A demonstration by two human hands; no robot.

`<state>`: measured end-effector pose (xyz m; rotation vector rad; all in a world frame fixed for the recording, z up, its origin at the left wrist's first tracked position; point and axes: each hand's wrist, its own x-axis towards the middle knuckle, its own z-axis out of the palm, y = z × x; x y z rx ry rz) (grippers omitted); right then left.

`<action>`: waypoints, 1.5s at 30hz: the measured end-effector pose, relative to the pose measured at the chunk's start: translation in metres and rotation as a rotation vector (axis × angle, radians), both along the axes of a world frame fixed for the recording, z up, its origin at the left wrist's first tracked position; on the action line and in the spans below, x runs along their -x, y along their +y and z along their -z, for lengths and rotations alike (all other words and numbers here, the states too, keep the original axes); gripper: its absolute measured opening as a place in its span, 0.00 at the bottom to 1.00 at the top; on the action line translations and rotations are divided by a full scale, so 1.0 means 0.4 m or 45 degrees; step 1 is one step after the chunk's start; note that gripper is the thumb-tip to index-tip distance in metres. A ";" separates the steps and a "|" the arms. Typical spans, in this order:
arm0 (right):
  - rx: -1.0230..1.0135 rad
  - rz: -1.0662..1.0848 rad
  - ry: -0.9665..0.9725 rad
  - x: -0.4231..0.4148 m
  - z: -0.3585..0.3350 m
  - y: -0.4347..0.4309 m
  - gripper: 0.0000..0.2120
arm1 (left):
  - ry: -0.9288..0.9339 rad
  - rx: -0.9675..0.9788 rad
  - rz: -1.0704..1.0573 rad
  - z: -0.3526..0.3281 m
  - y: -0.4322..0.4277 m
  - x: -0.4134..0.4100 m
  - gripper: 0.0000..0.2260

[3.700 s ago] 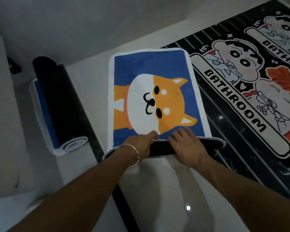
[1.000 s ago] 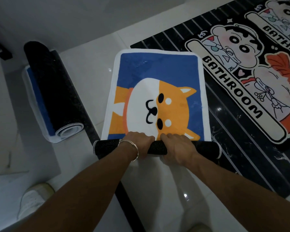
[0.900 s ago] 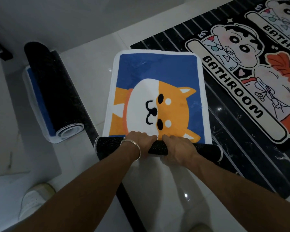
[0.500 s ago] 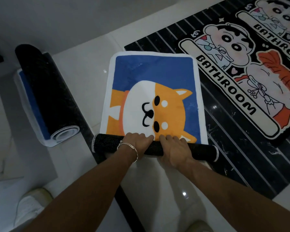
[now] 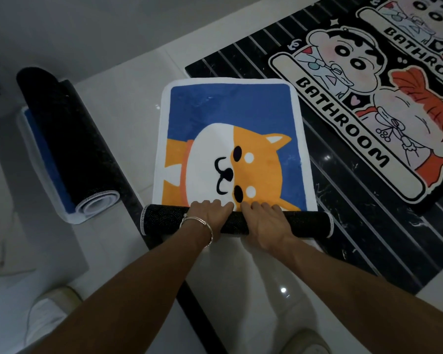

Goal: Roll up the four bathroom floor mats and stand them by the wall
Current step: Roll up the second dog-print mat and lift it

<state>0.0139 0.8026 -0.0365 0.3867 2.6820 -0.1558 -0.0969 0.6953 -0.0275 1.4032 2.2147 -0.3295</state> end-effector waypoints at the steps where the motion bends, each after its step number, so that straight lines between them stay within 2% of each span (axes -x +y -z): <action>1: 0.063 0.008 -0.053 0.008 -0.001 0.006 0.18 | 0.018 -0.019 -0.006 0.004 -0.007 -0.007 0.20; 4: 0.305 0.004 -0.301 0.042 -0.022 0.030 0.23 | 0.128 -0.088 0.008 0.020 -0.031 -0.031 0.20; 6: 0.315 0.000 -0.331 0.047 -0.026 0.034 0.25 | 0.126 -0.075 -0.003 0.019 -0.032 -0.037 0.18; 12: -0.147 -0.056 0.132 -0.007 0.002 0.004 0.26 | 0.046 -0.021 -0.073 0.005 -0.002 -0.019 0.18; 14: -0.055 -0.022 0.057 -0.002 -0.002 0.003 0.24 | 0.091 -0.060 -0.020 0.007 -0.015 -0.026 0.21; 18: 0.301 0.103 -0.160 0.031 -0.018 0.024 0.23 | 0.236 -0.211 0.082 0.023 -0.038 -0.034 0.28; 20: 0.273 0.101 -0.135 0.027 -0.024 0.021 0.25 | 0.125 -0.114 0.049 0.016 -0.030 -0.030 0.24; 24: -0.010 0.016 0.071 -0.017 -0.011 -0.008 0.26 | 0.043 -0.010 -0.019 0.014 -0.003 -0.012 0.22; 28: 0.194 0.087 -0.067 0.006 -0.007 0.012 0.28 | 0.090 -0.078 -0.013 0.020 -0.021 -0.034 0.26; 31: 0.313 0.099 -0.119 0.023 -0.006 0.032 0.27 | 0.160 -0.118 0.001 0.028 -0.029 -0.039 0.24; 35: -0.119 0.043 0.098 -0.014 0.014 -0.007 0.27 | -0.019 0.006 -0.024 0.017 0.004 -0.017 0.24; 36: -0.149 0.052 0.119 -0.017 0.015 -0.013 0.27 | -0.053 0.027 -0.026 0.017 0.008 -0.017 0.24; 41: 0.239 0.087 -0.183 0.015 0.010 0.027 0.26 | 0.100 -0.099 -0.024 0.040 -0.021 -0.047 0.23; 43: 0.277 0.080 -0.213 0.026 0.003 0.036 0.26 | 0.136 -0.116 -0.015 0.038 -0.021 -0.049 0.21; 45: 0.202 0.076 -0.158 0.012 0.013 0.024 0.24 | 0.090 -0.067 -0.036 0.035 -0.012 -0.046 0.19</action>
